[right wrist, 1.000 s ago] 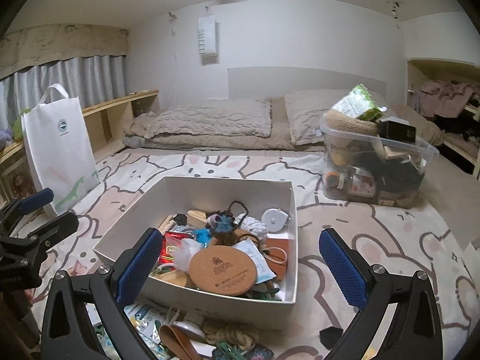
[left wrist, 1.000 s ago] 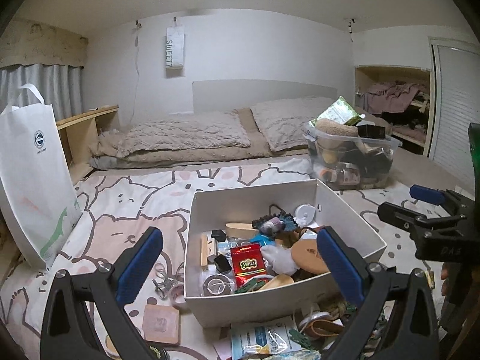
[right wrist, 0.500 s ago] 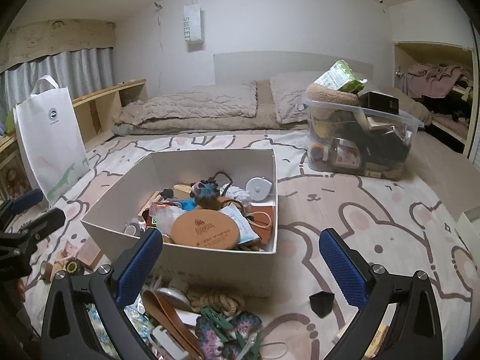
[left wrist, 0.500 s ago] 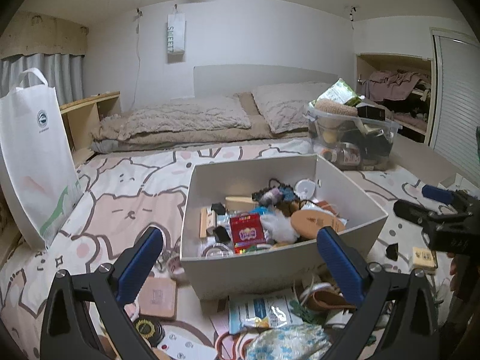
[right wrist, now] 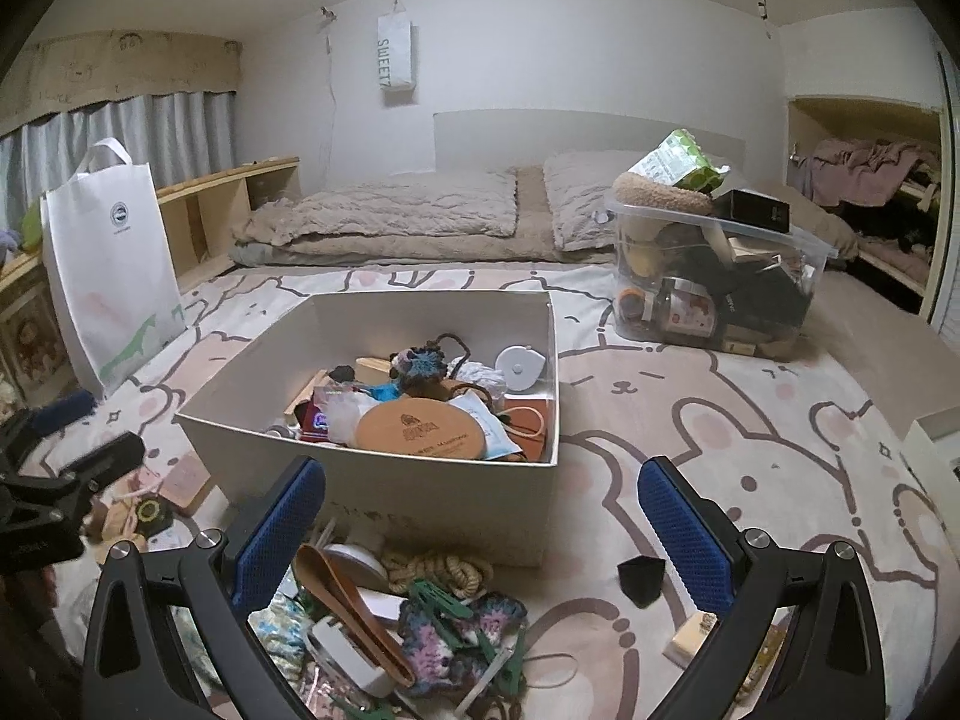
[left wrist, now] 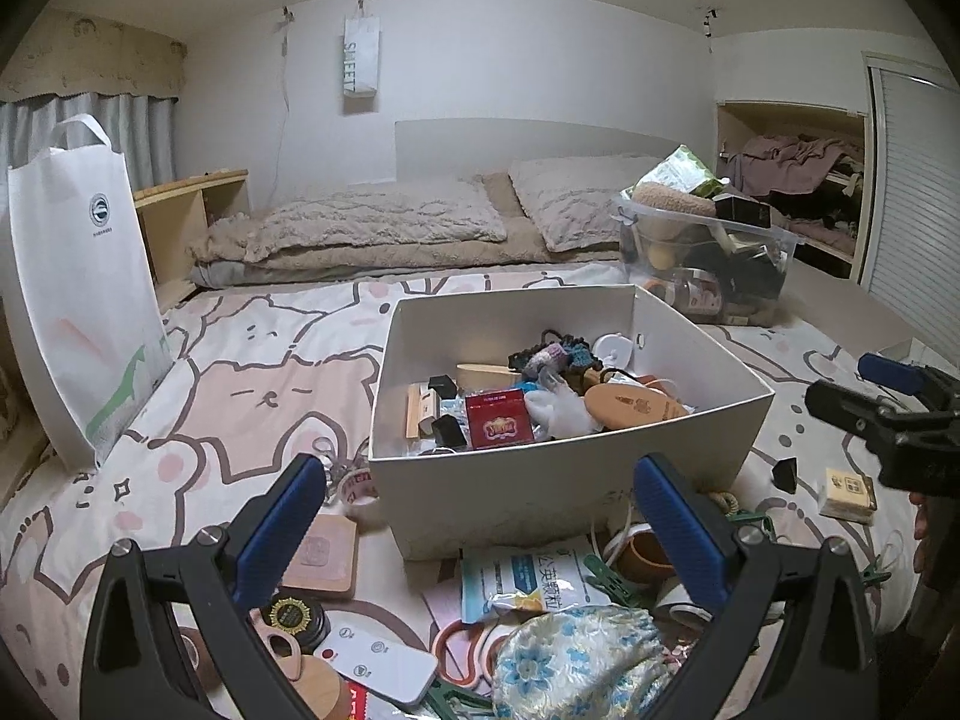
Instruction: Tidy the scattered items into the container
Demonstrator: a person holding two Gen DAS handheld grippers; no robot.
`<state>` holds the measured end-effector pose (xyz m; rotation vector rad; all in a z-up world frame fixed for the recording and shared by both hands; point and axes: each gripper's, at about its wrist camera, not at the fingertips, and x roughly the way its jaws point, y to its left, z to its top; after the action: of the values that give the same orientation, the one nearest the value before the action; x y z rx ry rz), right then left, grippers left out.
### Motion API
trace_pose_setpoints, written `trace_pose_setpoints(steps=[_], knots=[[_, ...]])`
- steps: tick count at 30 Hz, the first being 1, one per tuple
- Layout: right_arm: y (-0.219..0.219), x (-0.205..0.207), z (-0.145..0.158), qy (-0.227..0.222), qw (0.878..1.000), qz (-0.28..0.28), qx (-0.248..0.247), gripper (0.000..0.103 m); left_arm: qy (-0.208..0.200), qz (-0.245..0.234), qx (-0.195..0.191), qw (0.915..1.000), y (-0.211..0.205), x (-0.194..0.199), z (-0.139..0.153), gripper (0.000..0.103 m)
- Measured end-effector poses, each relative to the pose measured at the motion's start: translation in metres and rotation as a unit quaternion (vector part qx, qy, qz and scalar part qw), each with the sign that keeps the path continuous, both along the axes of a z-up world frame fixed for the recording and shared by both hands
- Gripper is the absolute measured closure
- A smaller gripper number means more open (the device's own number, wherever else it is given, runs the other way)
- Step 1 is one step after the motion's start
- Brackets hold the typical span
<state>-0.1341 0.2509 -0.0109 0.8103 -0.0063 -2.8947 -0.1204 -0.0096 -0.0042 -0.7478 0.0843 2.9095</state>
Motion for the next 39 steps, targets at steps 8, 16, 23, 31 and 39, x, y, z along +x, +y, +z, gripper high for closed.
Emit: trace_pose_setpoints(steps=[8, 16, 23, 31, 39], knots=[[0.001, 0.005, -0.006, -0.002, 1.000, -0.006, 0.005, 0.000, 0.003, -0.006, -0.004, 1.0000, 0.002, 0.006, 0.001, 0.000], [0.003, 0.006, -0.010, -0.008, 1.000, -0.006, 0.003, 0.000, -0.004, 0.002, -0.001, 1.0000, 0.003, 0.003, -0.004, 0.000], [0.001, 0.004, -0.012, -0.010, 1.000, -0.002, 0.005, 0.000, -0.012, 0.004, 0.002, 0.9999, 0.002, 0.001, -0.008, 0.000], [-0.002, 0.006, -0.012, -0.010, 1.000, 0.003, 0.005, 0.000, -0.017, 0.003, 0.003, 0.9998, 0.003, -0.001, -0.011, 0.000], [-0.002, 0.006, -0.012, -0.010, 1.000, 0.003, 0.005, 0.000, -0.016, -0.004, 0.004, 0.9999, 0.004, -0.001, -0.012, 0.000]])
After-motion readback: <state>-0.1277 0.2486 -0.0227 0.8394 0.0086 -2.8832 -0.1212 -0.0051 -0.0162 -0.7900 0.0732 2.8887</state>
